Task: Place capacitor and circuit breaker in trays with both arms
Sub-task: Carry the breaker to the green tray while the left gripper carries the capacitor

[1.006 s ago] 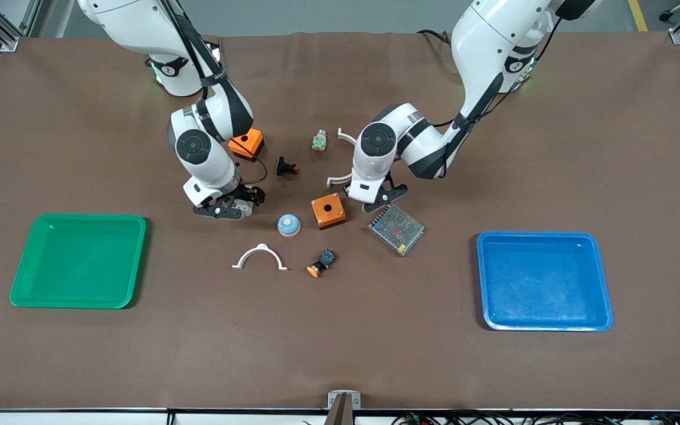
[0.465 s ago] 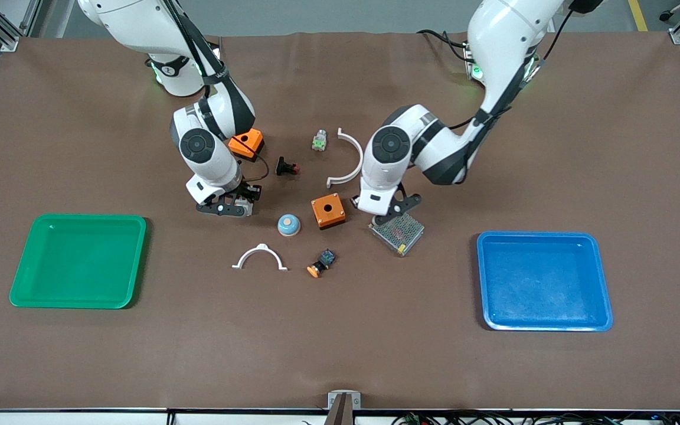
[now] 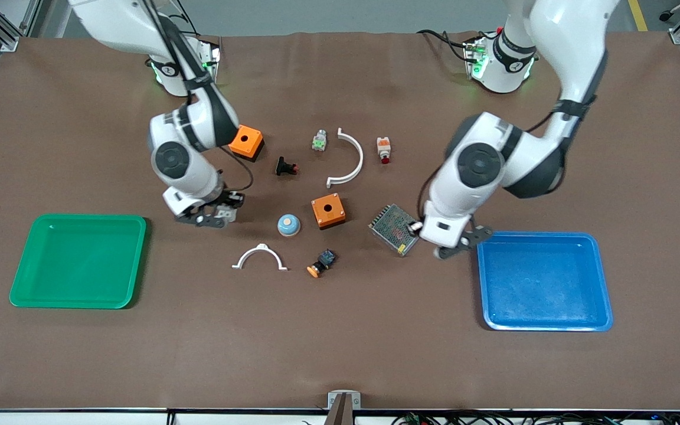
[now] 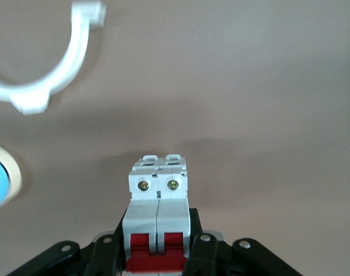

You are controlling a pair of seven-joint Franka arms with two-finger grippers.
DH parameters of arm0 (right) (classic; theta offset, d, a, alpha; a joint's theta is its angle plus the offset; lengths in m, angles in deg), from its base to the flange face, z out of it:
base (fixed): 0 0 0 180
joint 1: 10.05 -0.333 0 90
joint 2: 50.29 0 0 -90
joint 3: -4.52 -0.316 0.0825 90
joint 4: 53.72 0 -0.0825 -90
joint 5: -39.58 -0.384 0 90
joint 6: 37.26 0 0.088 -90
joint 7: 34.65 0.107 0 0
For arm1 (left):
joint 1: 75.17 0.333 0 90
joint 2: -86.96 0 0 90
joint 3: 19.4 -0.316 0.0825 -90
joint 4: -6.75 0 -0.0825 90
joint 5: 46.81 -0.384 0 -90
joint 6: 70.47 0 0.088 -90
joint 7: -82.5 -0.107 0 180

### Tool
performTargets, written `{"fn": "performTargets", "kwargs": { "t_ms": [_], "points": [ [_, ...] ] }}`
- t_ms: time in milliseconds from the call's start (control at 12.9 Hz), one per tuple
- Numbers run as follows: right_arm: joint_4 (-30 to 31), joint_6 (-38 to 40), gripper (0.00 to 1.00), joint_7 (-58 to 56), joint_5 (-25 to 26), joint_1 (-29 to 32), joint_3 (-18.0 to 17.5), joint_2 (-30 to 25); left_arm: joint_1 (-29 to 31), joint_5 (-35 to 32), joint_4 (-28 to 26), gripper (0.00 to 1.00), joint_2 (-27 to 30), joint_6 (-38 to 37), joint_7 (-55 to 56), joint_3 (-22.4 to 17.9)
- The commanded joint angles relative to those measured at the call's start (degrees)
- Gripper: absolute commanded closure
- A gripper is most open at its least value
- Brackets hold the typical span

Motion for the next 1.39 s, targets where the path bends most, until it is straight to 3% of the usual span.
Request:
{"fn": "performTargets", "kwargs": {
  "t_ms": [0, 155, 542, 852, 1239, 1316],
  "points": [
    [-12.0, 11.2, 1.0, -10.9, 0.2, 12.6, -0.7, -1.2, 5.8, -0.7, -0.2, 1.0, 0.4, -2.4, -7.9, 0.4],
    [-16.1, 11.6, 1.0, -19.1, 0.1, 19.7, -0.8, 0.3, 10.2, -1.3, -0.2, 1.0, -0.3, -2.4, -13.0, 0.4],
    [-21.8, 4.1, 1.0, -34.0, -0.1, 31.4, -0.8, 11.9, 20.4, -8.4, 1.2, 0.99, -5.2, -1.7, -27.4, 0.4],
    [-22.0, -4.4, 1.0, -37.8, 0.3, 33.2, -0.8, 19.1, 23.9, -10.8, 5.8, 0.99, -11.8, -1.5, -32.1, 0.4],
    [-23.7, -4.6, 0.99, -37.5, 0.4, 32.6, -0.8, 21.2, 25.1, -10.6, 6.9, 0.95, -15.2, 0.7, -35.3, 0.3],
    [-23.7, -4.6, 0.9, -37.7, 0.5, 32.6, -0.8, 21.3, 25.6, -10.6, 6.9, 0.94, -15.9, 1.7, -35.4, 0.3]
  ]
}}
